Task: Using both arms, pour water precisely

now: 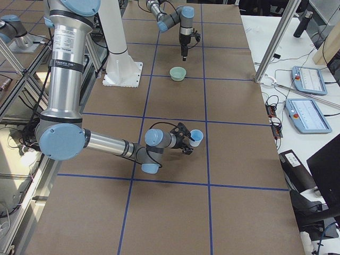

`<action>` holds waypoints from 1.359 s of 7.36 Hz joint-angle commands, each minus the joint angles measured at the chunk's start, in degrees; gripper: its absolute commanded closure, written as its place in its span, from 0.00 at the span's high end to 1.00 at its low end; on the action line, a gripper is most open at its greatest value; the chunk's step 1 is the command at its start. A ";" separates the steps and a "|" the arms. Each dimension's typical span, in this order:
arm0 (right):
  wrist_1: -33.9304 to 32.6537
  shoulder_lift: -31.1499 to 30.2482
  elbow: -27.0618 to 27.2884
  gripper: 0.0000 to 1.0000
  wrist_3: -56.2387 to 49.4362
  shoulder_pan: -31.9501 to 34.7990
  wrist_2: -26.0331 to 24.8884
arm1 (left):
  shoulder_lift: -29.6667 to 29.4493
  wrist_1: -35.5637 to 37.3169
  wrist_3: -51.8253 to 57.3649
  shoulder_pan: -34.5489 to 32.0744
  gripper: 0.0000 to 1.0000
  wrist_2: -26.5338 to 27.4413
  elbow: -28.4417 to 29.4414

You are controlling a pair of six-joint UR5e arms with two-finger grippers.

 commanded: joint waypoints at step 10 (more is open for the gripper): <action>3.16 3.41 -2.21 0.93 0.56 -0.12 -2.59 | 1.15 0.00 0.08 -0.40 0.99 -0.08 -0.90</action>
